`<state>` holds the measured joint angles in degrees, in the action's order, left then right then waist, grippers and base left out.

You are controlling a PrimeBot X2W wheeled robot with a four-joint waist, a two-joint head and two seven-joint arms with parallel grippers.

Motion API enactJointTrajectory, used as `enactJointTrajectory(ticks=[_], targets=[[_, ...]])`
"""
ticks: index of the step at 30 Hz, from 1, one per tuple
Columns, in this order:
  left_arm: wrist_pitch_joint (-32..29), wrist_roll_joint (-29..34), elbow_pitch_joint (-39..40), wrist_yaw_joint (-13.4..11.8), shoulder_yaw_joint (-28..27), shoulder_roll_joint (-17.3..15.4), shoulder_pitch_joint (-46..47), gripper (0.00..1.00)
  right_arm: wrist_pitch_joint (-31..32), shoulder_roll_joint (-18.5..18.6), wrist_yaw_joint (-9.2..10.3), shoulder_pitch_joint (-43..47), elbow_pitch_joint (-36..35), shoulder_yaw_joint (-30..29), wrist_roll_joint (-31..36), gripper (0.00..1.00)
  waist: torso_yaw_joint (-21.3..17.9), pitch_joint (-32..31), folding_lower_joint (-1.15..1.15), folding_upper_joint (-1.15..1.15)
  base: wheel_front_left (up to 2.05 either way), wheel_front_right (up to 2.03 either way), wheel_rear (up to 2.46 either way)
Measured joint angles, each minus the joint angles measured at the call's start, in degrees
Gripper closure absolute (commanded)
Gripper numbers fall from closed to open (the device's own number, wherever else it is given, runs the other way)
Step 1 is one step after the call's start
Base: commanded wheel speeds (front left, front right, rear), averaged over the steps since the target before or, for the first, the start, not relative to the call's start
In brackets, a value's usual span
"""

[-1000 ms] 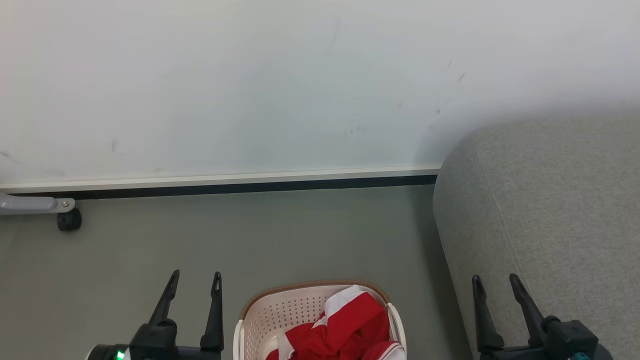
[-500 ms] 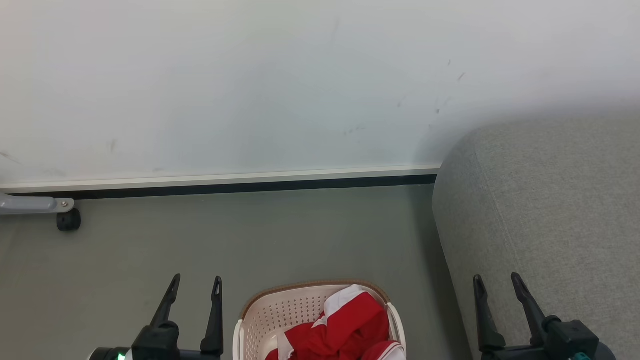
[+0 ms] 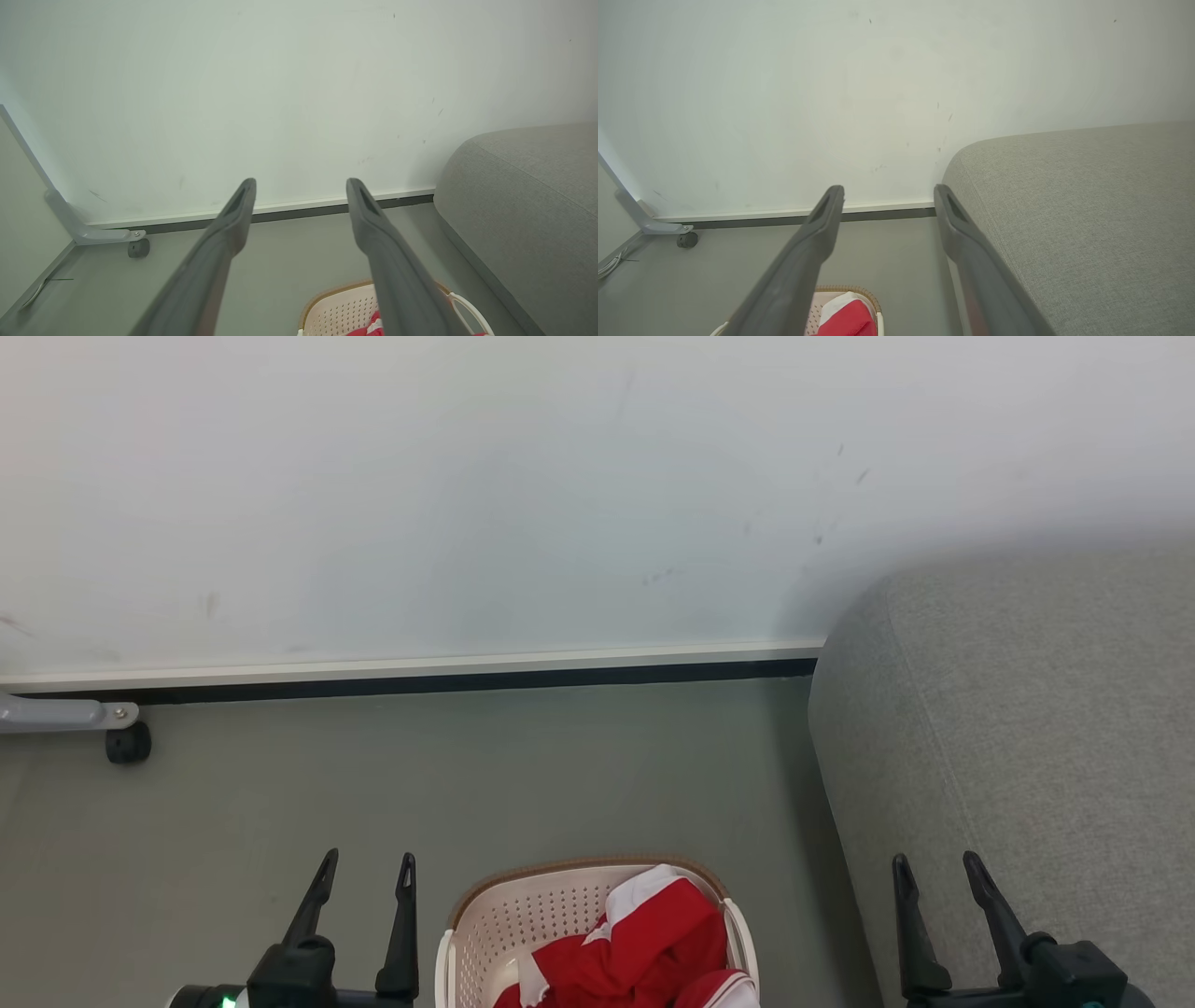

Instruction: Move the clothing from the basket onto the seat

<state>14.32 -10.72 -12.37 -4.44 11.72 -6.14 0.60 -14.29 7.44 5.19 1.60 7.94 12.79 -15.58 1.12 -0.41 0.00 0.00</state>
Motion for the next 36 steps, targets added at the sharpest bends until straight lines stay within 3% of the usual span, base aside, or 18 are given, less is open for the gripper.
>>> enactJointTrajectory(ticks=[15,36], targets=[[0.00,1.68,-1.14,2.00,2.89,0.73,3.32,0.00,0.00,1.19,-0.14,-2.01,-4.14,-2.65,0.62,0.00,-0.08,6.80,0.00,0.00,0.00,0.00,0.00],[-1.51,5.15,-19.72,3.36,7.97,2.40,17.56,0.00,-0.42,2.47,-0.64,-11.27,-13.80,-3.15,3.59,0.00,-5.76,23.38,0.02,0.01,0.00,0.00,0.00]])
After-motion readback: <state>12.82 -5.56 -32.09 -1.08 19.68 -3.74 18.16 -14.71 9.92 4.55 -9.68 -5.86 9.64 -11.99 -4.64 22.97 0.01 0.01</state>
